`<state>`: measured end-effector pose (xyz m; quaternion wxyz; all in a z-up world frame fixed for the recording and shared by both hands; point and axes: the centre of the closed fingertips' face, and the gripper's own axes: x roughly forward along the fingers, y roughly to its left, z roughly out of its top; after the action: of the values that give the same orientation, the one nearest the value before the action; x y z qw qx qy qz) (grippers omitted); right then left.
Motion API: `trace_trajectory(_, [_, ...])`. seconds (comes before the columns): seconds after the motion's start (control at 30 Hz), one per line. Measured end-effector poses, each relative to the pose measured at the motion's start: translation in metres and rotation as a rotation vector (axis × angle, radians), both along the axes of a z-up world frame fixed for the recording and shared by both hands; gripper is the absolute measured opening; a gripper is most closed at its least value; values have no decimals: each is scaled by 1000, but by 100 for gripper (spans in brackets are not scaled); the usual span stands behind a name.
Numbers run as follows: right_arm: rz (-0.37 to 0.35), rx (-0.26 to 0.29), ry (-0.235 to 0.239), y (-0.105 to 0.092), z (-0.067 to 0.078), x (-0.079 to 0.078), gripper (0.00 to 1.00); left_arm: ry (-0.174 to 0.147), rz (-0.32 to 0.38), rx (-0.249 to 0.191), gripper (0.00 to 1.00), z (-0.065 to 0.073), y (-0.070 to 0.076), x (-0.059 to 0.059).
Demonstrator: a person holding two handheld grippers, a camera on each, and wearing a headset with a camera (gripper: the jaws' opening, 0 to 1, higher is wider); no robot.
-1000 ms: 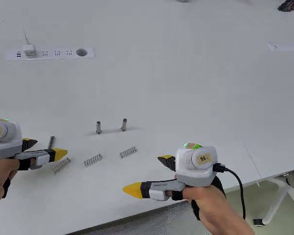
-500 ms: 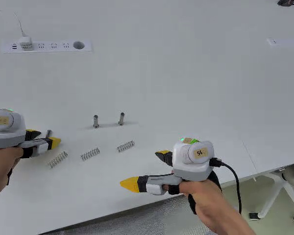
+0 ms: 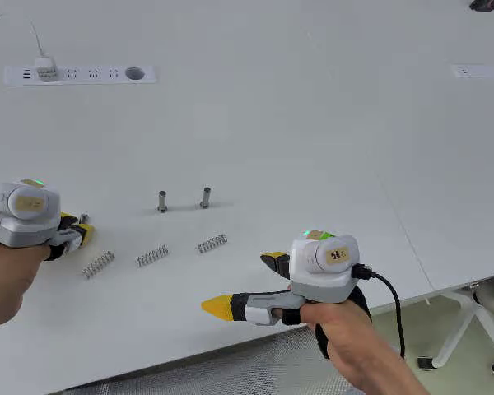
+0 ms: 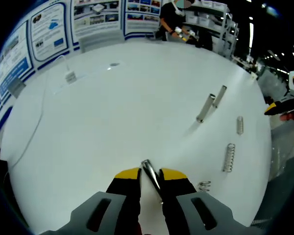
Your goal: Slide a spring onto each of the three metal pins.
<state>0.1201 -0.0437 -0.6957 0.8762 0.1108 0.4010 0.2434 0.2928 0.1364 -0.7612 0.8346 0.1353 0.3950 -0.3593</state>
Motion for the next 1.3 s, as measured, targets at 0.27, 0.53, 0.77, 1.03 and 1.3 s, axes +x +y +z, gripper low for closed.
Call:
trace_trajectory(0.27, [-10,2,1,-2,1,0,90,1,-41,28,9,-2,1,0])
trace_trajectory(0.53, [-2,6,7,1,-1,-1,90,-3,-58,56,12,-1,-5,4])
trace_trajectory(0.77, [-16,12,4,-2,0,2,90,-20,-75,92,12,0,-3,7])
trace_trajectory(1.03, [-10,17,4,1,-1,1,89,-37,-61,142,8,-1,-2,11])
trace_trajectory(1.3, [-29,14,-4,-6,4,3,89,-11,0,112,7,5,1,13])
